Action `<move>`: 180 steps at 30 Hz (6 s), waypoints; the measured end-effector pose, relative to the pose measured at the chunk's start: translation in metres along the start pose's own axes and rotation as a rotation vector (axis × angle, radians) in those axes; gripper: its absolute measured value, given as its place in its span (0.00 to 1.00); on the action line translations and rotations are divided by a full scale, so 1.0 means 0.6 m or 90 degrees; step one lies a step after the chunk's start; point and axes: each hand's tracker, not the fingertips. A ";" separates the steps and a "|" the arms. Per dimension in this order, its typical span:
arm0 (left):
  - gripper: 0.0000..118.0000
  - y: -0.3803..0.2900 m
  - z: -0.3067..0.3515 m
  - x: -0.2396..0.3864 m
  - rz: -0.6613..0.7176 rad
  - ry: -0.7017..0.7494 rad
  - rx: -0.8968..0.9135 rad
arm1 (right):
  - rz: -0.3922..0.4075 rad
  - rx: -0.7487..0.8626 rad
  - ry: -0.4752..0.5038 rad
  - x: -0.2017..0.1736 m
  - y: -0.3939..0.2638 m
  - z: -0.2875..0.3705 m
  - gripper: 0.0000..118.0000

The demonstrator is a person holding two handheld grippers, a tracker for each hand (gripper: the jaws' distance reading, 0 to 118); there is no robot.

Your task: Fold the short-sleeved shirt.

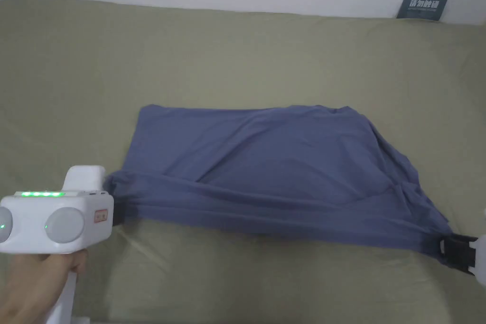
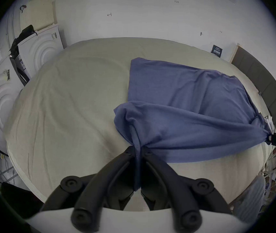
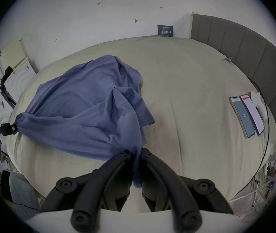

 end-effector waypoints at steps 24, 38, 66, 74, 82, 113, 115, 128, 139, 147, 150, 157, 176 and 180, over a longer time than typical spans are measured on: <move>0.94 -0.013 0.030 -0.030 0.043 -0.010 0.021 | 0.003 0.040 0.010 -0.011 -0.034 -0.003 0.91; 0.15 0.241 -0.157 0.004 0.006 0.018 0.026 | 0.027 0.061 0.013 -0.085 0.167 -0.133 0.06; 0.02 0.296 -0.297 0.009 -0.032 0.047 -0.018 | 0.084 -0.056 -0.053 -0.148 0.433 -0.375 0.95; 0.02 0.293 -0.306 0.010 -0.037 0.055 -0.010 | 0.086 -0.064 -0.005 -0.161 0.432 -0.375 0.34; 0.02 0.301 -0.225 -0.012 -0.008 0.041 0.030 | 0.095 -0.020 0.021 -0.139 0.427 -0.250 0.08; 0.02 -0.025 0.061 -0.051 -0.061 -0.045 0.070 | 0.078 0.074 0.072 -0.052 0.009 0.075 0.08; 0.02 -0.039 0.051 -0.056 -0.054 -0.047 0.057 | 0.069 0.059 0.071 -0.049 -0.006 0.062 0.08; 0.97 -0.039 0.057 -0.051 -0.011 -0.021 0.071 | 0.041 0.079 0.023 -0.058 -0.013 0.059 0.89; 0.00 -0.022 0.079 -0.050 0.030 -0.013 0.106 | 0.049 0.236 -0.006 -0.181 -0.007 0.085 0.06; 0.00 0.013 0.064 -0.102 0.115 -0.107 0.042 | 0.097 0.377 -0.025 -0.305 -0.014 0.084 0.06; 0.00 0.035 0.036 -0.157 0.210 -0.222 -0.046 | 0.101 0.396 -0.026 -0.333 -0.015 0.089 0.06; 0.00 0.043 -0.047 -0.239 0.279 -0.367 -0.156 | 0.103 0.402 -0.022 -0.357 -0.009 0.083 0.06; 0.88 0.005 -0.113 -0.188 0.368 -0.587 -0.235 | 0.110 0.376 0.001 -0.371 0.007 0.066 0.06; 0.10 -0.012 -0.129 -0.146 0.357 -0.468 -0.238 | 0.106 0.380 0.006 -0.363 0.008 0.079 0.06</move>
